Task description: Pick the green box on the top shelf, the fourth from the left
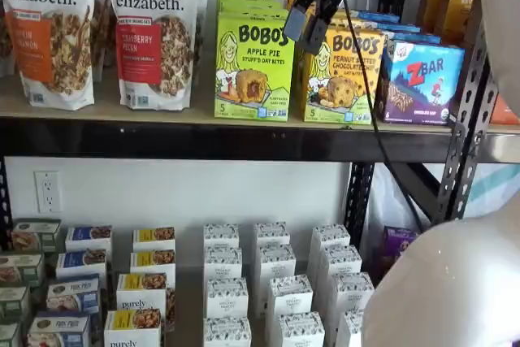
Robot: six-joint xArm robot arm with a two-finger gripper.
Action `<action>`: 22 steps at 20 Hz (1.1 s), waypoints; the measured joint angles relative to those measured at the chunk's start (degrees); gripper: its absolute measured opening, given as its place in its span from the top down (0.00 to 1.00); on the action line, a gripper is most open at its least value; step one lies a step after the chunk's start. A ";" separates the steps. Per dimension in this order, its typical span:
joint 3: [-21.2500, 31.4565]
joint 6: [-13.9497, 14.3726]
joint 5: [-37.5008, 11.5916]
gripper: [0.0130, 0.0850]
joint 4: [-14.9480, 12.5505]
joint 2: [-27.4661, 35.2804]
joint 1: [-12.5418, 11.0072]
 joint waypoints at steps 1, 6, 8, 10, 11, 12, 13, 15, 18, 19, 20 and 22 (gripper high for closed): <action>-0.05 0.26 -0.23 0.00 -1.37 -0.09 0.56; -0.13 0.24 -0.45 0.00 -3.30 -0.31 0.78; -0.02 -0.05 -0.36 0.00 -2.79 -0.39 0.36; 0.23 -0.39 -0.47 0.00 -1.62 -0.52 -0.20; 0.57 -0.49 -0.99 0.00 -1.10 -0.76 -0.36; 0.98 -0.54 -1.70 0.00 -0.58 -1.03 -0.46; 1.24 -0.55 -2.20 0.00 -0.31 -1.21 -0.48; 1.88 -0.49 -3.55 0.00 0.11 -1.62 -0.38; 2.89 -0.07 -6.51 0.00 0.53 -2.00 0.29; 3.14 0.03 -7.45 0.00 0.67 -2.03 0.48; 3.44 0.11 -8.74 0.00 0.94 -2.03 0.65; 3.96 0.07 -10.46 0.00 1.63 -2.16 0.64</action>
